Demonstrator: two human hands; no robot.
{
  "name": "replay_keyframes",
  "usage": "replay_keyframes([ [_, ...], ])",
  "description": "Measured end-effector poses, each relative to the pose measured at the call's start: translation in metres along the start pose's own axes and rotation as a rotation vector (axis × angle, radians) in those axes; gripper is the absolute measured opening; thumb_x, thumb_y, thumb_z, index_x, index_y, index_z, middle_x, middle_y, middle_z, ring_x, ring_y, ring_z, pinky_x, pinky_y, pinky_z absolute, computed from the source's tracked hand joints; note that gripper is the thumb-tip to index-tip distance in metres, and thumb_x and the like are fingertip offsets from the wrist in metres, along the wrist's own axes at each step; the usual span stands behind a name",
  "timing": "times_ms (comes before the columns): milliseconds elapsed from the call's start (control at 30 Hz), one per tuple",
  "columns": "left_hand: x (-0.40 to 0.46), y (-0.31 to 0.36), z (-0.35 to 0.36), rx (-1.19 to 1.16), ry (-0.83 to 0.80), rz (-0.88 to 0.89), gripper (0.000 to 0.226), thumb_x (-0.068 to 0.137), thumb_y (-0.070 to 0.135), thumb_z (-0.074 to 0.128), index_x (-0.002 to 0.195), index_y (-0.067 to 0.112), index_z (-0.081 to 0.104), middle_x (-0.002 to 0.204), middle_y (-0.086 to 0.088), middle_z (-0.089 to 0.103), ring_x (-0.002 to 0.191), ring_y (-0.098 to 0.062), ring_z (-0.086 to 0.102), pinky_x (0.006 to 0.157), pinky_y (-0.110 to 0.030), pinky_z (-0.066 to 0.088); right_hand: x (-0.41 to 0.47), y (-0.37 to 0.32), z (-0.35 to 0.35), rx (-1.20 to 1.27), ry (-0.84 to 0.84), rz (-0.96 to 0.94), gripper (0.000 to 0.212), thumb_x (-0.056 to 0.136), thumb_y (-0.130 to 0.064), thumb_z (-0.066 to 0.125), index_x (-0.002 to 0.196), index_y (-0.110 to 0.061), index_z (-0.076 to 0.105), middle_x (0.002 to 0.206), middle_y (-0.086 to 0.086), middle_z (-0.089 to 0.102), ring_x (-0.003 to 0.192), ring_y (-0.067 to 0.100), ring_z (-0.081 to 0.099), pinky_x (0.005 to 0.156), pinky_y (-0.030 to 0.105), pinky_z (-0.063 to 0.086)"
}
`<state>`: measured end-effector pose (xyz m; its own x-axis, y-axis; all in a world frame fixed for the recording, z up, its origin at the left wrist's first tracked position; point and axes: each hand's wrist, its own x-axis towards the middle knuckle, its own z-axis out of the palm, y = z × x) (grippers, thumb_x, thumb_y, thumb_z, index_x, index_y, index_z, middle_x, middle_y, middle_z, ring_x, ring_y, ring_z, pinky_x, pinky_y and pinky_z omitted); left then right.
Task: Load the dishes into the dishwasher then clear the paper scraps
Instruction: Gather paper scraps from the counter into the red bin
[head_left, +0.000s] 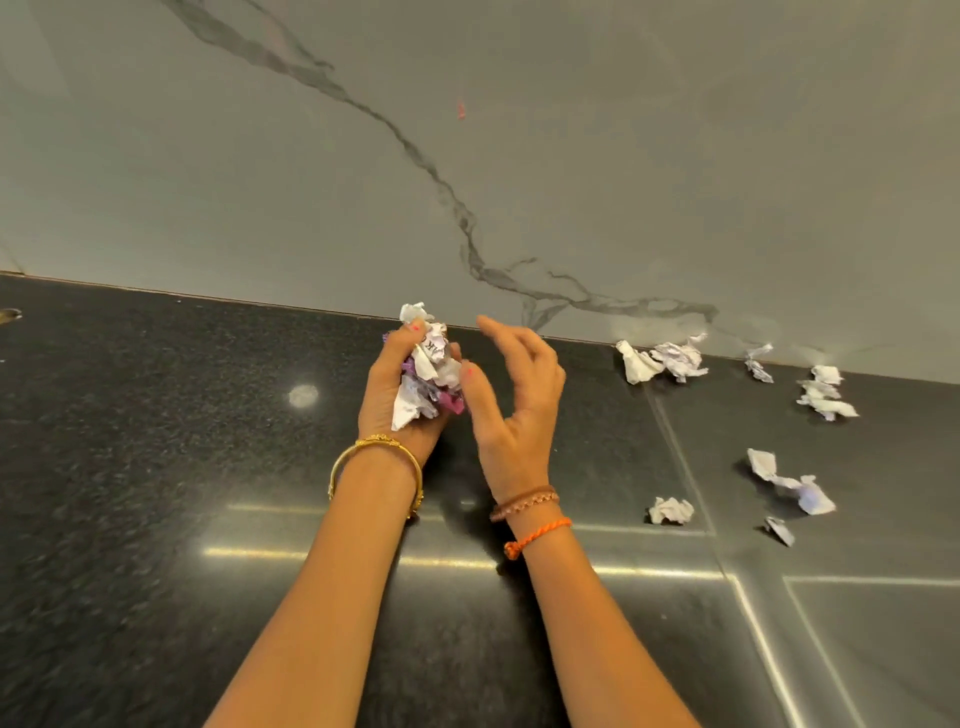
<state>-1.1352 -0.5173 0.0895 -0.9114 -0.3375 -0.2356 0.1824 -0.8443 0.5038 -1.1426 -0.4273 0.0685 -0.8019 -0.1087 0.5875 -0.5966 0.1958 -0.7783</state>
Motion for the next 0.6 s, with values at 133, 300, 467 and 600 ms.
replay_keyframes([
  [133, -0.017, -0.019, 0.012, -0.066, -0.057, -0.043, 0.010, 0.085, 0.018, 0.053, 0.077, 0.013, 0.054, 0.060, 0.003, 0.056, 0.047, -0.008, 0.056, 0.046, -0.018, 0.048, -0.050, -0.019, -0.068, -0.099, 0.280, 0.008, 0.032, 0.079, -0.029, 0.055, 0.111, -0.023, 0.057, 0.106, 0.006, 0.054, 0.103, 0.005, 0.044, 0.088, 0.009, 0.032],
  [300, -0.055, -0.070, 0.036, 0.062, -0.063, -0.124, 0.016, 0.089, 0.009, 0.049, 0.075, 0.017, 0.051, 0.054, 0.004, 0.055, 0.041, -0.008, 0.050, 0.041, -0.014, 0.037, -0.068, -0.006, -0.174, -0.702, 0.503, -0.078, 0.024, 0.076, -0.023, 0.062, 0.098, -0.017, 0.069, 0.097, 0.008, 0.061, 0.093, 0.028, 0.055, 0.096, 0.015, 0.025],
  [467, -0.081, -0.105, 0.049, -0.068, -0.077, -0.158, 0.032, 0.092, 0.011, 0.041, 0.062, 0.018, 0.048, 0.048, 0.005, 0.043, 0.033, -0.005, 0.038, 0.036, -0.011, 0.031, -0.038, 0.031, -0.221, -0.731, 0.175, 0.388, 0.057, 0.069, -0.050, 0.063, 0.117, -0.020, 0.062, 0.130, 0.016, 0.048, 0.121, 0.036, 0.044, 0.102, 0.035, 0.028],
  [600, -0.075, -0.121, 0.060, -0.112, -0.057, -0.142, 0.032, 0.092, 0.013, 0.043, 0.061, 0.017, 0.049, 0.049, 0.004, 0.045, 0.036, -0.006, 0.038, 0.038, -0.012, 0.031, -0.021, 0.043, -0.226, -0.811, -0.238, 0.547, 0.075, 0.077, -0.057, 0.061, 0.141, -0.033, 0.030, 0.153, 0.008, 0.016, 0.141, 0.029, 0.016, 0.112, 0.046, 0.012],
])
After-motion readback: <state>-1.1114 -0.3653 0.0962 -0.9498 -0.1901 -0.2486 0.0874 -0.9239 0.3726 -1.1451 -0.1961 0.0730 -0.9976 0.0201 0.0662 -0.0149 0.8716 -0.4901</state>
